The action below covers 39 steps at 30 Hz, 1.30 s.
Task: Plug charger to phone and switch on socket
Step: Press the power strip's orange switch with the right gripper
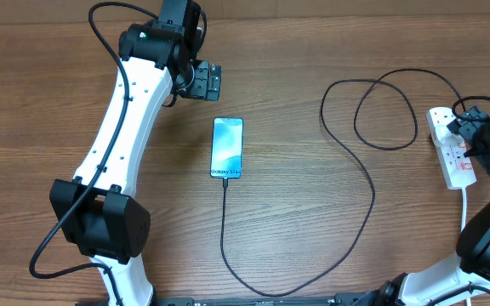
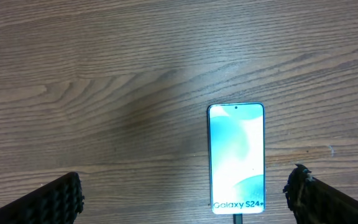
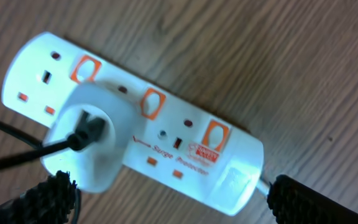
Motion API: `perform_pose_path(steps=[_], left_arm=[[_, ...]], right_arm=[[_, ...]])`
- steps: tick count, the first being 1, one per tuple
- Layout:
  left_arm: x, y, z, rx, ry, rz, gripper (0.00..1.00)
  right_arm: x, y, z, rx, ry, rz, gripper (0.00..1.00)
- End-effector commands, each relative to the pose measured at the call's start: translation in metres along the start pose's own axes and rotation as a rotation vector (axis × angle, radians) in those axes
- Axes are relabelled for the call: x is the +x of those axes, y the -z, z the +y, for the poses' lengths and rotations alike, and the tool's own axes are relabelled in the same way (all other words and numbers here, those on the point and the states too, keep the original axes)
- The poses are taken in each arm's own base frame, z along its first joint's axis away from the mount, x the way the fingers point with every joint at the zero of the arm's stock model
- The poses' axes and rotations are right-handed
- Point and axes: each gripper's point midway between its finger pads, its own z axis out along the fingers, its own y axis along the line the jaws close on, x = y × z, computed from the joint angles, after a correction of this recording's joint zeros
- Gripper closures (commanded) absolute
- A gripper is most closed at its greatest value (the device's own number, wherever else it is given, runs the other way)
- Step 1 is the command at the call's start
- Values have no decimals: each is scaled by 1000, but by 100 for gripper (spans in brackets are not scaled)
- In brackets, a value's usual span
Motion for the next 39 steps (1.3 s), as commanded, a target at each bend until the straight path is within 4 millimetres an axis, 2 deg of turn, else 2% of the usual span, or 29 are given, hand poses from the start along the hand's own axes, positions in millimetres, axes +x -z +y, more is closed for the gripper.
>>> perform_pose_path(steps=[1,4,9,16,22,27,31,33,39], left_arm=[[-3,8,4,-10,8,-22,0],[-3,8,4,-10,8,-22,0],[-3,8,4,-10,8,-22,0],[-3,8,4,-10,8,-22,0],[-3,8,4,-10,8,-22,0],[-3,8,4,-10,8,-22,0],[-3,8,4,-10,8,-22,0],[-3,8,4,-10,8,-22,0],[-3,8,4,-10,8,-23,0]], right_arm=[[7,1,8,-46,5,40,0],[18,2,5,-39,0,88,0],[20,3,-21,105,-87,75,0],[12,8,-56,277,-250,-1,0],[0,6,-70,278,-324,-32,0],[-18,0,-67,191,-379,-68,0],[-32,-3,-48,62,-312,-77,0],[-33,-4,-40,19,-276,-68,0],[-31,-10,-41,25,-271,-54,0]])
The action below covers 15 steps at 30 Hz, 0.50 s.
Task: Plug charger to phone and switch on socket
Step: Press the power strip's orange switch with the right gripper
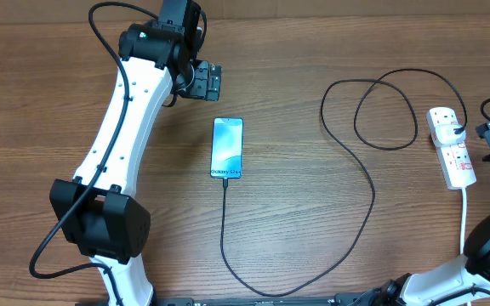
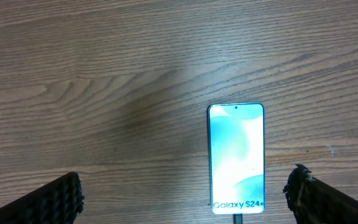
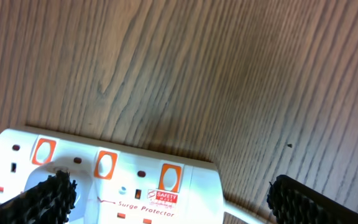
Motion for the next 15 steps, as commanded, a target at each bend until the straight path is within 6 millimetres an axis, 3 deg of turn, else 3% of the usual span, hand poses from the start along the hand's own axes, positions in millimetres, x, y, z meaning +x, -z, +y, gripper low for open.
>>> perform_pose_path(steps=[1,15], left_arm=[[-3,8,4,-10,8,-22,0],[-3,8,4,-10,8,-22,0]], right_arm=[[1,-7,3,-14,45,23,0],[-3,-23,-10,9,38,41,0]])
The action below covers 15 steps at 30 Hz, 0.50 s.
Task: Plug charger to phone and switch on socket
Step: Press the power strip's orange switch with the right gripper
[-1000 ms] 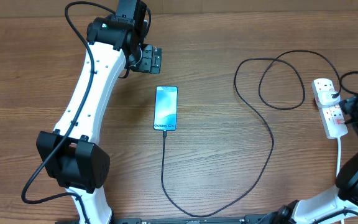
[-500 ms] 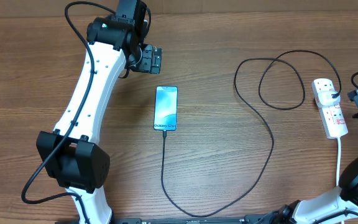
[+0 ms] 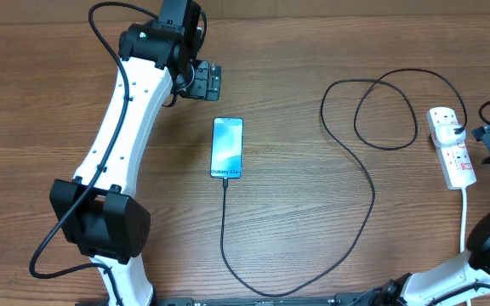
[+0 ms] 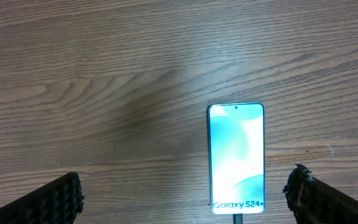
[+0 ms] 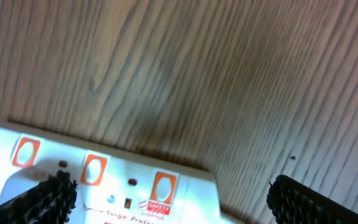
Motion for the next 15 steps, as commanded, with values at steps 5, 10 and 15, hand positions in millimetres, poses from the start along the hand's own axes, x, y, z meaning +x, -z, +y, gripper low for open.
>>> perform_pose_path(steps=[5,10,15], left_arm=[[-3,8,4,-10,8,-22,0],[-3,8,4,-10,8,-22,0],[-3,8,4,-10,8,-22,0]], right_arm=[[7,-27,-7,-24,-33,84,0],[16,-42,-5,-31,-24,130,0],[19,-44,9,-109,22,153,0]])
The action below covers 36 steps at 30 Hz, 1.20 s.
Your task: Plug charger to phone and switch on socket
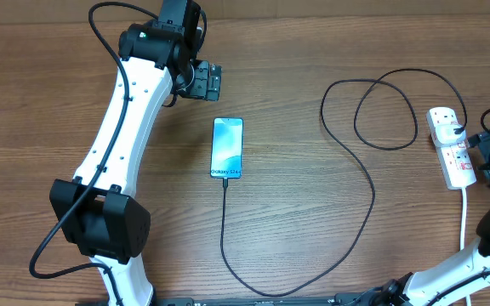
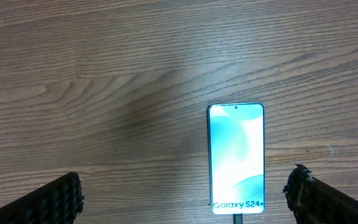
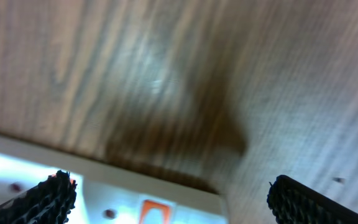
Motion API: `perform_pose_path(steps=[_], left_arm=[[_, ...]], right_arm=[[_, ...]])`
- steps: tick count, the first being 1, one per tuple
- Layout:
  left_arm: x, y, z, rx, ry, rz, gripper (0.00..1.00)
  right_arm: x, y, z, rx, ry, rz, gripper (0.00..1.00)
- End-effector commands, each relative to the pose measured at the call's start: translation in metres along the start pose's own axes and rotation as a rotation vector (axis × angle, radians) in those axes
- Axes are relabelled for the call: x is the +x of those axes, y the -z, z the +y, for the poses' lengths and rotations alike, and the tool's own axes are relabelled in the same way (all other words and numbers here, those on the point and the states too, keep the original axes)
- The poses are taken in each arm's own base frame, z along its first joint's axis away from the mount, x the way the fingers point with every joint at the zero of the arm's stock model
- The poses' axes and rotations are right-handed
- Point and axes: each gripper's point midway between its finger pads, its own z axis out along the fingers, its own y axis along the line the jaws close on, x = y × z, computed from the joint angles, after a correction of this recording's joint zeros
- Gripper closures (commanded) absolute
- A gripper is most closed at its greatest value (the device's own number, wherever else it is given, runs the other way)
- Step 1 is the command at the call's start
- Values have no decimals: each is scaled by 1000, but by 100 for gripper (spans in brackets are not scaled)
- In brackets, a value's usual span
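Observation:
The phone [image 1: 227, 148] lies screen-up and lit at the table's middle, also in the left wrist view as the phone [image 2: 236, 158]. A black charger cable [image 1: 225, 221] is plugged into its near end and loops right to the white charger plug [image 1: 446, 121] on the white power strip [image 1: 454, 160]. My left gripper [image 1: 202, 81] hovers open beyond the phone, with the phone nearer its right finger [image 2: 328, 199]. My right gripper [image 1: 486, 161] stands open just right of the strip. Its blurred view shows the strip's edge [image 3: 104, 196] and an orange switch [image 3: 154, 213] close below.
The cable makes a wide loop [image 1: 385, 110] on the wooden table [image 1: 313, 68] left of the strip. The strip's own white lead [image 1: 464, 217] runs toward the front edge. My left arm [image 1: 122, 144] stretches across the left side.
My right gripper has shifted slightly toward the front and sits closer to the strip, whose edge and one orange switch now fill the blurred bottom left of its view. The left arm and phone are unchanged.
First my right gripper was over the strip, looking down on the charger plug and switches. Then it stood off to the strip's right with the strip low in its view. Now it is close against the strip's right side. Phone, cable and left arm stayed put.

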Motion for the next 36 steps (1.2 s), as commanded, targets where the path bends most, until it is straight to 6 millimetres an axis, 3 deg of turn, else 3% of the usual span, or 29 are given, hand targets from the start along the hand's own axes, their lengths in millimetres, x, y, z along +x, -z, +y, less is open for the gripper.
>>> perform_pose_path(steps=[1,8,24,36], left_arm=[[-3,8,4,-10,8,-23,0],[-3,8,4,-10,8,-23,0],[-3,8,4,-10,8,-23,0],[-3,8,4,-10,8,-23,0]], right_arm=[[5,-2,7,-42,31,25,0],[3,-2,-12,63,32,4,0],[-3,-2,-8,48,53,-22,0],[6,-2,-14,69,54,16,0]])
